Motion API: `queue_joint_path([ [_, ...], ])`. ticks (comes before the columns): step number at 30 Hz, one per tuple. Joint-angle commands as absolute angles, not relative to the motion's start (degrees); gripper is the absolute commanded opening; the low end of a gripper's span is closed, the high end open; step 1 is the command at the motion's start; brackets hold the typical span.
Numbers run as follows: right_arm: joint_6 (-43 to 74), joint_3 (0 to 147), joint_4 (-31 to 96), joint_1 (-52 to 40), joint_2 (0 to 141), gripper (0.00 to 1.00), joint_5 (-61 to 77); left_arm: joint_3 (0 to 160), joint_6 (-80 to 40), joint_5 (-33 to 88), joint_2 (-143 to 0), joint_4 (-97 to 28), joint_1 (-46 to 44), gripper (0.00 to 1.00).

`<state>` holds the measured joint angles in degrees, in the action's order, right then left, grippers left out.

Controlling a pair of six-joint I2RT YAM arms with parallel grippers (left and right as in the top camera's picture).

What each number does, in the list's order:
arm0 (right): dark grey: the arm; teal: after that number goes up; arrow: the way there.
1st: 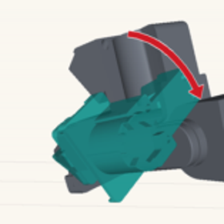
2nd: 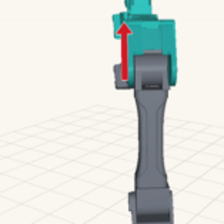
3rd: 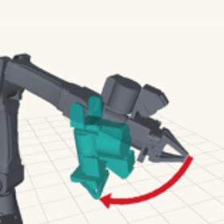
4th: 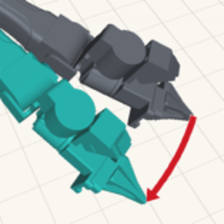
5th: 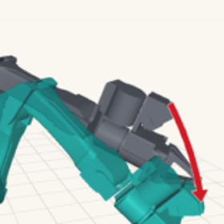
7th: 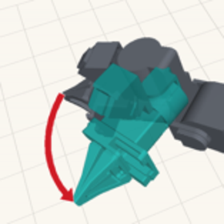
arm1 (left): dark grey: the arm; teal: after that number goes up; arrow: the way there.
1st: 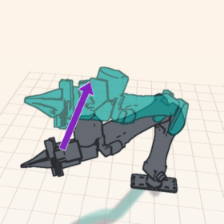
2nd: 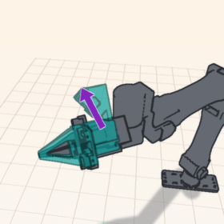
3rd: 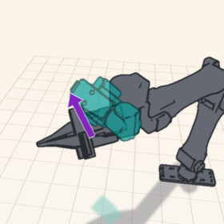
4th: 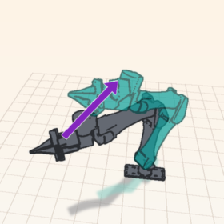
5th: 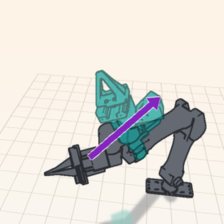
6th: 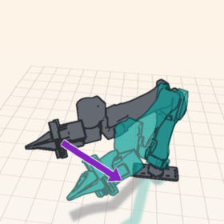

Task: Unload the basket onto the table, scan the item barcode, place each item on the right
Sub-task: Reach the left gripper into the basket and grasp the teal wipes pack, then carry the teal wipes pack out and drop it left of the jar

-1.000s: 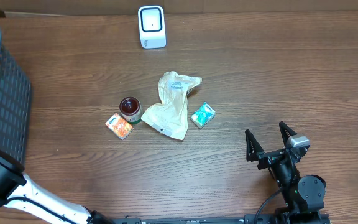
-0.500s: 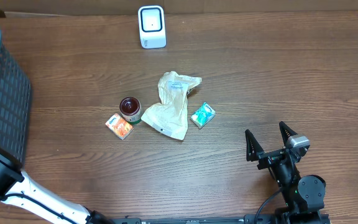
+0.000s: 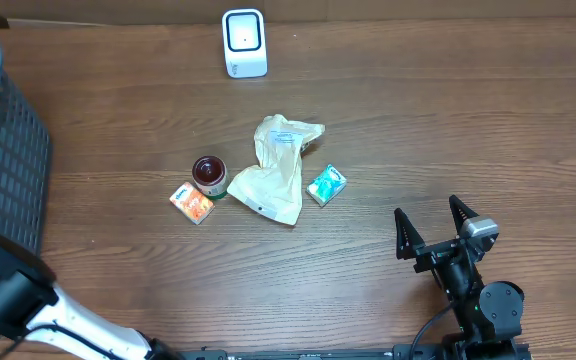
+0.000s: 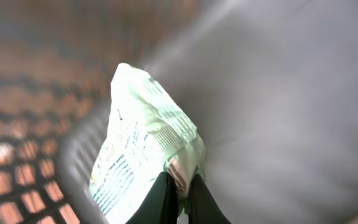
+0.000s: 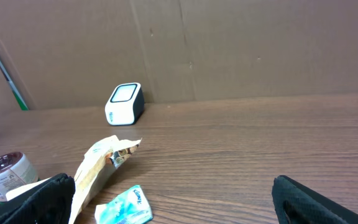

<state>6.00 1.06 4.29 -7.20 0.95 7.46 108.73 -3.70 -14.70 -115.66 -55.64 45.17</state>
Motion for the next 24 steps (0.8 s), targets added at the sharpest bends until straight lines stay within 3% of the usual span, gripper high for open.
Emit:
queue_joint_path([
  [1,5.9,0.5,4.1,-7.0,0.7,1.00,7.6,116.1,-6.9,-8.5,-102.1,-55.1,40.7,0.04],
  [8,5.9,0.5,4.1,-7.0,0.7,1.00,7.6,119.0,-6.9,-7.6,-86.3,-55.5,28.6,0.04],
  [11,5.9,0.5,4.1,-7.0,0.7,1.00,7.6,119.0,-6.9,-7.9,-82.8,-61.2,19.8,0.04],
  [18,5.9,0.5,4.1,-7.0,0.7,1.00,7.6,110.0,-8.4,-7.9,-87.8,-76.4,6.4,0.04],
  [24,5.9,0.5,4.1,-7.0,0.7,1.00,7.6,93.8,-9.1,-8.0,-95.2,-70.1,5.0,0.04],
])
